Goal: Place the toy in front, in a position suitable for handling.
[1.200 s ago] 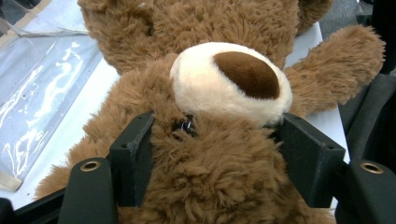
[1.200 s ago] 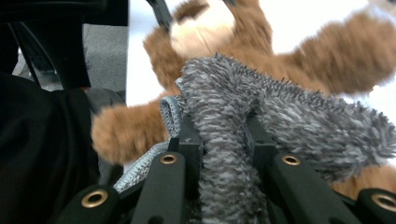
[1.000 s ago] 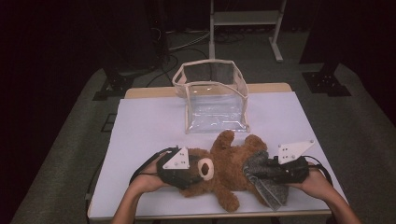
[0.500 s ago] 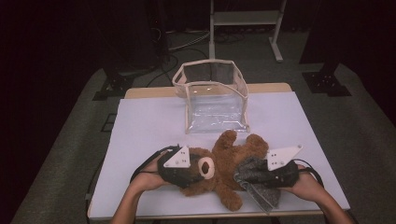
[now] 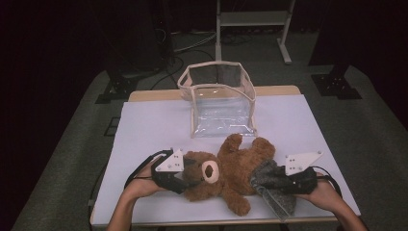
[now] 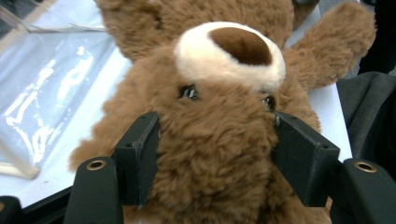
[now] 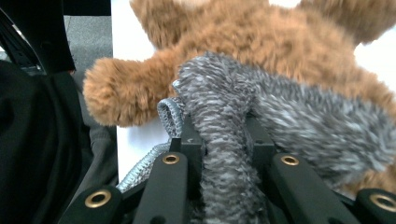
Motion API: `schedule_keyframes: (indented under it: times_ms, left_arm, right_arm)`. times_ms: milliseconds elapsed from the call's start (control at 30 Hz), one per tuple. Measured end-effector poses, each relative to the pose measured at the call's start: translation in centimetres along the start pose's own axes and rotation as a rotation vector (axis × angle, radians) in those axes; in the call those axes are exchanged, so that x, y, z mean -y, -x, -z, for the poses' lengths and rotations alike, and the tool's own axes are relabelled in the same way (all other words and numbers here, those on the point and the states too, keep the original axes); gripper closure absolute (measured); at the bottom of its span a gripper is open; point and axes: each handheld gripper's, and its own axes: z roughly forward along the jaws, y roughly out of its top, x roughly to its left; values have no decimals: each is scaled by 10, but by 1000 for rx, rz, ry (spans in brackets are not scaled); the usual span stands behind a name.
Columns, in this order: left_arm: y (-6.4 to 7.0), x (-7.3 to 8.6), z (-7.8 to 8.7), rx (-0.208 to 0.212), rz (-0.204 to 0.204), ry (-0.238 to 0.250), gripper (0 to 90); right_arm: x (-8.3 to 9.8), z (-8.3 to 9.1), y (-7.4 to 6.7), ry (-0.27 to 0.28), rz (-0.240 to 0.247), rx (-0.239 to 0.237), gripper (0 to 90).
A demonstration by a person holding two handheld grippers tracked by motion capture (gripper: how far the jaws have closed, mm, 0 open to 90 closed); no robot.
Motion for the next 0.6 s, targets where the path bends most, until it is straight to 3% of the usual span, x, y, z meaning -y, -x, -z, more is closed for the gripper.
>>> schedule_keyframes:
  times_ms: [167,200,333,433,600]
  left_arm:
    - [-1,-1,-3,11,3,4,349]
    - [0,-2,-4,11,-8,-2,350]
    - [2,-3,-7,-5,-13,-6,354]
    - [2,-3,-9,-5,-10,-4,360]
    - [0,-12,-19,0,-23,-6,369]
  right_arm:
    - [-24,2,1,44,41,-1,742]
    - [-39,-4,3,45,77,-4,742]
    - [-58,-23,2,20,122,-18,741]
    - [-58,-28,2,-5,134,-23,741]
    - [-30,-10,8,-51,82,22,742]
